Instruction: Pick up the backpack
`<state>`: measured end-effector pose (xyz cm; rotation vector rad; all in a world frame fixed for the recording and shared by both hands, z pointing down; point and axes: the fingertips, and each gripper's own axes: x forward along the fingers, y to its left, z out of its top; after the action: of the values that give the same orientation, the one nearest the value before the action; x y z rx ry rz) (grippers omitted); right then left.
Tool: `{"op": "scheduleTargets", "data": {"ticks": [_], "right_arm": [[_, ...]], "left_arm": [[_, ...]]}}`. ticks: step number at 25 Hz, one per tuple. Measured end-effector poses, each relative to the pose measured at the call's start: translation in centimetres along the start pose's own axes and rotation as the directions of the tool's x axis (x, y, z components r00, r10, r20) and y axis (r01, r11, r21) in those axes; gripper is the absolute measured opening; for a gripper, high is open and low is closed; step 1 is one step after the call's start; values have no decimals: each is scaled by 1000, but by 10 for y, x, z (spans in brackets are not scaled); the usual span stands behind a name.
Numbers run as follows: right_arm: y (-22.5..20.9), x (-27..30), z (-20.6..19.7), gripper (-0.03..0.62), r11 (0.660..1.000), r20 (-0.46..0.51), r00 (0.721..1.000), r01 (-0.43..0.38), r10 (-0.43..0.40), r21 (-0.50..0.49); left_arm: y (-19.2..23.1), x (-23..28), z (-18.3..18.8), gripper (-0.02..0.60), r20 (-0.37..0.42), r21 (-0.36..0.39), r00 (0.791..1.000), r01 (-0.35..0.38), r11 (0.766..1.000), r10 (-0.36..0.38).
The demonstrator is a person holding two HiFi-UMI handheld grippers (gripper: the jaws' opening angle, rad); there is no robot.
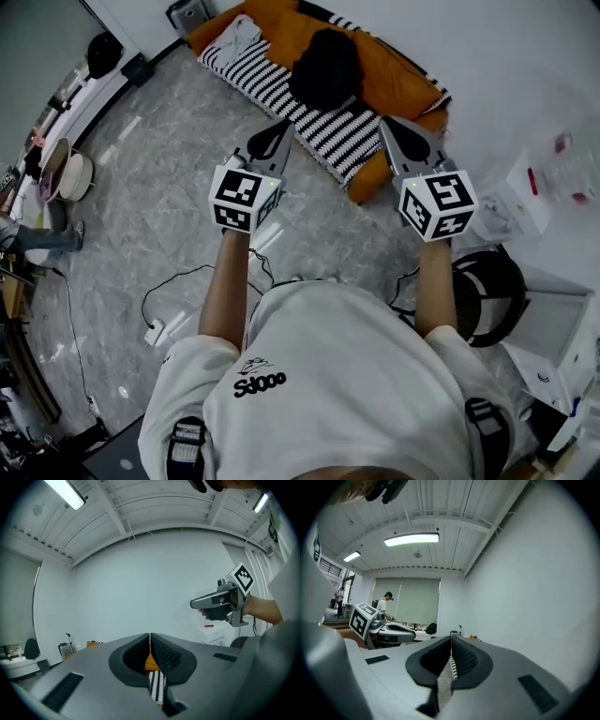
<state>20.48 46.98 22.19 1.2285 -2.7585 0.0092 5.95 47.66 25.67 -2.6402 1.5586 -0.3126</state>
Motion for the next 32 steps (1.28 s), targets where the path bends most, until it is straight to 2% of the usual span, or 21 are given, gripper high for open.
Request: {"op": "scheduleTargets", "data": {"ticks": [10, 17, 25, 32], "right_arm": [[-17, -27, -14, 35, 999, -19, 999, -38, 39, 34], [-19, -35, -23, 35, 998, -29, 999, -41, 42, 41], [-29, -19, -30, 35, 998, -43, 998, -34, 36, 50], [-50, 37, -33, 35, 999, -52, 999, -13, 16, 50]], "left_arm": [[-35, -2, -5, 25, -29, -12, 999, -42, 999, 41], [-48, -4, -9, 25, -36, -13, 998, -46, 999, 45], [-34, 14, -11, 25, -35, -8, 999, -35, 999, 35], [11, 54, -24, 25, -30, -17, 999, -12, 1000, 12]]}}
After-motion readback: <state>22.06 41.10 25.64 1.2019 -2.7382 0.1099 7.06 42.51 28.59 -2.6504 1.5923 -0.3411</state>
